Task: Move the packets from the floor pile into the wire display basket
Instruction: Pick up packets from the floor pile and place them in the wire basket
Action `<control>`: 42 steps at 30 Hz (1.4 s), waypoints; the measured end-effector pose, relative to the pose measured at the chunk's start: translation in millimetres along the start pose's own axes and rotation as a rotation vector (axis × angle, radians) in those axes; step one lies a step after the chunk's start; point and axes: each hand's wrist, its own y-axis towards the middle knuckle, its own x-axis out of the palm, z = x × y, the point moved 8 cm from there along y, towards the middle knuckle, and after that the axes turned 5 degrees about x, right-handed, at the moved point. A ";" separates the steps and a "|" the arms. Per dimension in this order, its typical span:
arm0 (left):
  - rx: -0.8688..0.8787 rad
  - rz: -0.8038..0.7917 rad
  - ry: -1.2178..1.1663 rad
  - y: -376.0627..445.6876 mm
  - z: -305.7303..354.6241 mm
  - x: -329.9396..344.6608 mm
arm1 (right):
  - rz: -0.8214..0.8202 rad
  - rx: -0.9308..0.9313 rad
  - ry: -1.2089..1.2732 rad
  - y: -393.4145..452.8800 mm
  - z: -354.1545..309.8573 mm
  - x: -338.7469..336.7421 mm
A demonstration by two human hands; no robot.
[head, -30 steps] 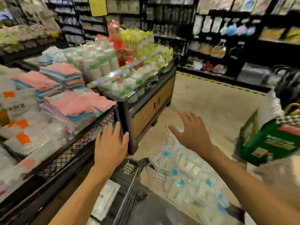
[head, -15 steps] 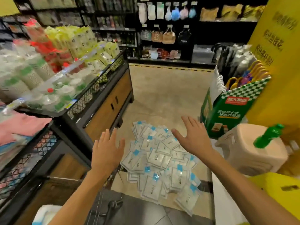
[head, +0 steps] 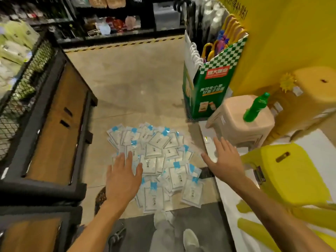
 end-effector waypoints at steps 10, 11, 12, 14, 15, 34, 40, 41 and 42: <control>0.209 -0.170 0.171 137.0 2.8 142.0 | -0.009 0.271 -0.032 36.0 70.4 118.3; 0.213 -0.184 0.175 149.0 -0.8 162.5 | -0.030 0.292 -0.030 40.8 78.0 139.4; 0.215 -0.202 0.181 160.3 -5.2 186.2 | -0.041 0.314 -0.028 45.6 86.1 161.1; 0.213 -0.250 0.199 179.8 -14.5 238.8 | -0.055 0.350 -0.025 55.6 104.4 210.2; 0.212 -0.275 0.204 187.3 -18.8 266.4 | -0.073 0.369 -0.020 59.1 114.7 237.5; 0.235 -0.300 0.243 276.6 -82.3 784.4 | -0.205 0.546 0.063 122.4 310.1 750.0; 0.249 -0.137 0.088 284.5 -101.2 832.2 | -0.150 0.628 0.173 123.2 335.8 833.7; 0.255 -0.120 0.057 285.1 -101.8 832.5 | -0.093 0.639 0.225 122.9 337.8 833.2; 0.256 -0.098 0.020 285.9 -101.4 830.8 | -0.042 0.658 0.283 122.8 340.6 831.4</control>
